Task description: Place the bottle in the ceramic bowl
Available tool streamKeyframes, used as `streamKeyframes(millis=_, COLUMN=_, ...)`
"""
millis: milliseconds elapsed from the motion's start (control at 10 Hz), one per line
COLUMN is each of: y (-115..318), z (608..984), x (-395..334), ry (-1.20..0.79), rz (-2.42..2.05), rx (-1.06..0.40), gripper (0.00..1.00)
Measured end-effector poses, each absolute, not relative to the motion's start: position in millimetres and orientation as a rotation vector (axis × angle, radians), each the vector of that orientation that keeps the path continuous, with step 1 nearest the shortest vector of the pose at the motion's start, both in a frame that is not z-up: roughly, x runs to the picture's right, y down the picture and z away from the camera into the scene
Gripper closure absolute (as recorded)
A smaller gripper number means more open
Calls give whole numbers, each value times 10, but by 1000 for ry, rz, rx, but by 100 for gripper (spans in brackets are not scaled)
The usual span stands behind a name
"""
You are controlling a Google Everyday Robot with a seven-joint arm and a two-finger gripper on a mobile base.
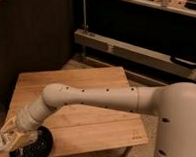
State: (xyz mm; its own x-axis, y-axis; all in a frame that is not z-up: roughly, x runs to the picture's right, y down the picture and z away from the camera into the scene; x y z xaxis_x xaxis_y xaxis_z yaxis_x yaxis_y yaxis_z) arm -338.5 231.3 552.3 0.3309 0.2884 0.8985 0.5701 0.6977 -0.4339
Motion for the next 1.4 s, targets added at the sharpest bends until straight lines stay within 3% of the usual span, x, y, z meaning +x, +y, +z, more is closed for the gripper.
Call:
streamKeyframes(millis=400, y=2676, z=6020, x=-3587, ry=-1247, rz=-294, rx=-861, gripper=98)
streamKeyframes(millis=800, y=2720, z=6188, x=-3512, ry=-1037, rz=-347, rx=-843, gripper=61)
streamKeyframes(millis=900, y=2724, z=6202, x=-3464, ry=-1020, rz=-331, rx=-836, gripper=48)
streamKeyframes(millis=1200, y=2781, z=6257, x=-3420, ry=-1046, rz=-297, rx=-850, gripper=23)
streamKeyframes(millis=1400, y=2806, z=6259, x=-3423, ry=-1049, rz=-291, rx=-858, gripper=20)
